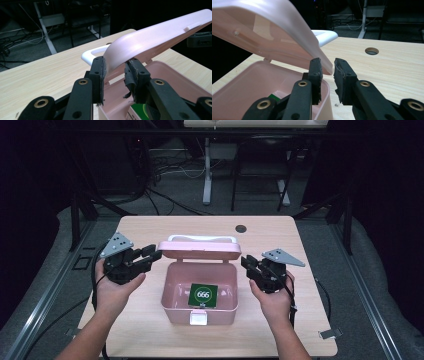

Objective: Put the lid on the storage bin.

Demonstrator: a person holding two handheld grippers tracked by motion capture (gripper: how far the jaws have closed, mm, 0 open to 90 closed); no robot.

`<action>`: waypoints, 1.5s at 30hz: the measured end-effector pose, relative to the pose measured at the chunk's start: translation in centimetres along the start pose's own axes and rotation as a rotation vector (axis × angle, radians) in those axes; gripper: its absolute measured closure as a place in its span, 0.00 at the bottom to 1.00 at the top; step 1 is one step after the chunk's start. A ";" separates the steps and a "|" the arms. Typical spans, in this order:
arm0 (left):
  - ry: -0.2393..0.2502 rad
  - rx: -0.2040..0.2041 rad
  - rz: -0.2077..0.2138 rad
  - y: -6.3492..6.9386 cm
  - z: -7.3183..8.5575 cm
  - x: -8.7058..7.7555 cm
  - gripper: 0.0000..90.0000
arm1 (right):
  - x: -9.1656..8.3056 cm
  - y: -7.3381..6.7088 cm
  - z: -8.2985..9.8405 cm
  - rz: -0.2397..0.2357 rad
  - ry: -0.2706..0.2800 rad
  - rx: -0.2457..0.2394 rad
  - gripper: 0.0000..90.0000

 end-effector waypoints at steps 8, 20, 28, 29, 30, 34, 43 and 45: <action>0.000 0.006 0.012 0.5 0.3 -0.3 0.76 | 0.0 0.2 -0.1 0.007 0.002 0.004 0.84; -0.007 0.023 0.023 1.0 0.8 -0.8 0.76 | -0.1 0.5 -0.2 0.008 0.012 0.016 0.83; -0.013 0.025 0.030 1.4 1.1 -0.8 0.77 | -0.2 0.7 -0.3 0.009 0.016 0.020 0.82; -0.014 0.026 0.030 1.4 1.1 -0.9 0.77 | -0.2 0.7 -0.3 0.007 0.016 0.021 0.82; -0.015 0.027 0.030 1.4 1.1 -0.9 0.77 | -0.1 0.7 -0.3 0.008 0.015 0.022 0.82; -0.017 0.027 0.031 1.5 1.2 -0.9 0.77 | -0.1 0.8 -0.2 0.009 0.011 0.025 0.82; -0.018 0.025 0.033 1.7 1.6 -1.2 0.78 | 0.2 1.0 -0.3 0.008 0.007 0.033 0.82; -0.017 0.026 0.033 1.8 1.6 -1.2 0.78 | 0.2 1.0 -0.3 0.007 0.005 0.034 0.82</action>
Point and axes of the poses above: each handheld gripper's, and its own axes: x roughly forward along the jaws, z roughly out of its underside, y roughly to its right, the point moved 5 cm from there along x, roughly forward along the jaws, and after that the axes turned 10 degrees about z, right-handed, at the moved point
